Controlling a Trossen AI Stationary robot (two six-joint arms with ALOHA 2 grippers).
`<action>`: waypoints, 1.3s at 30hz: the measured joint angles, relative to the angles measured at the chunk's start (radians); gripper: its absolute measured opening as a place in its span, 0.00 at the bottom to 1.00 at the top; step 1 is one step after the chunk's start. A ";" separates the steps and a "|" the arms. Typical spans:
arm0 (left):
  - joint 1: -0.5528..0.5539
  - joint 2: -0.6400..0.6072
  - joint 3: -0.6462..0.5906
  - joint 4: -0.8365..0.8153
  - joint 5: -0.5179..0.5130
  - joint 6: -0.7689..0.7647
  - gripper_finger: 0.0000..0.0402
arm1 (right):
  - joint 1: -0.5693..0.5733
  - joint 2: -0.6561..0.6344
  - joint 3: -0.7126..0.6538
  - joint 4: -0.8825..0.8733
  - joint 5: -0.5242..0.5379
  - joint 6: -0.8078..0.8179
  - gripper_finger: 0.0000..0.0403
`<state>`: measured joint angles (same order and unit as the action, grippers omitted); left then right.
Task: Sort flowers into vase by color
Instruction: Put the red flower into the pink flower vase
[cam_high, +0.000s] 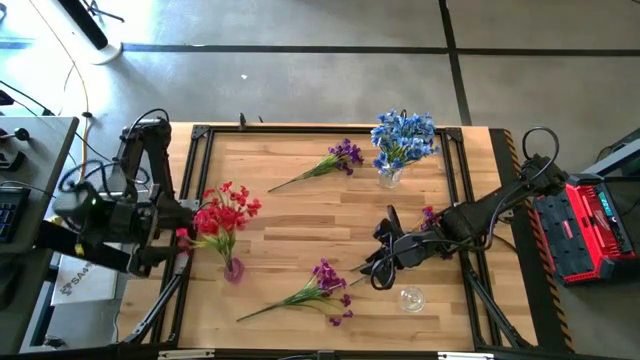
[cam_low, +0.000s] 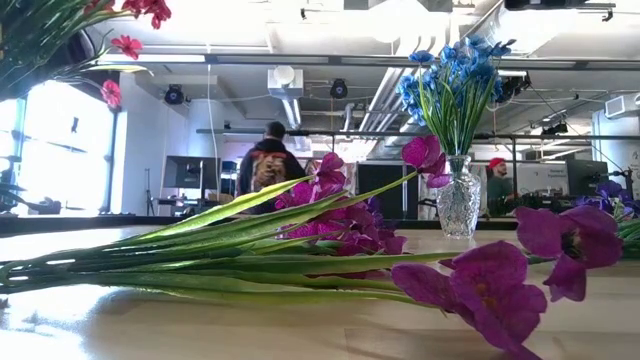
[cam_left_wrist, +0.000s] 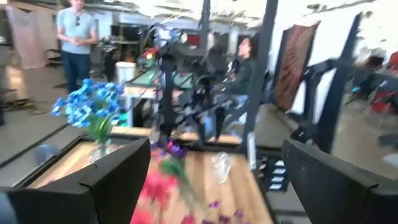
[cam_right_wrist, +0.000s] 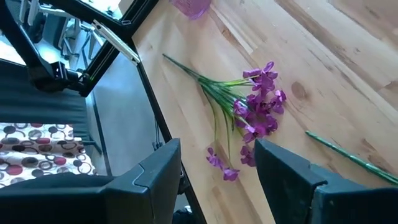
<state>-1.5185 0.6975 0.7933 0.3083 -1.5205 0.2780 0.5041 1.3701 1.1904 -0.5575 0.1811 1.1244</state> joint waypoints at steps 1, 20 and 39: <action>0.016 -0.010 0.000 0.015 0.034 0.010 0.87 | 0.000 0.000 0.000 0.000 0.003 -0.004 0.48; 0.376 -0.014 0.143 -0.031 0.443 0.064 0.87 | 0.000 0.000 0.000 -0.012 0.038 -0.048 0.48; 0.818 0.143 0.458 -0.733 0.665 -0.387 0.69 | -0.018 -0.001 -0.036 -0.498 -0.053 0.718 0.31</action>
<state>-0.7009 0.8403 1.2513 -0.4251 -0.8555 -0.1088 0.4862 1.3689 1.1546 -1.0552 0.1284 1.8424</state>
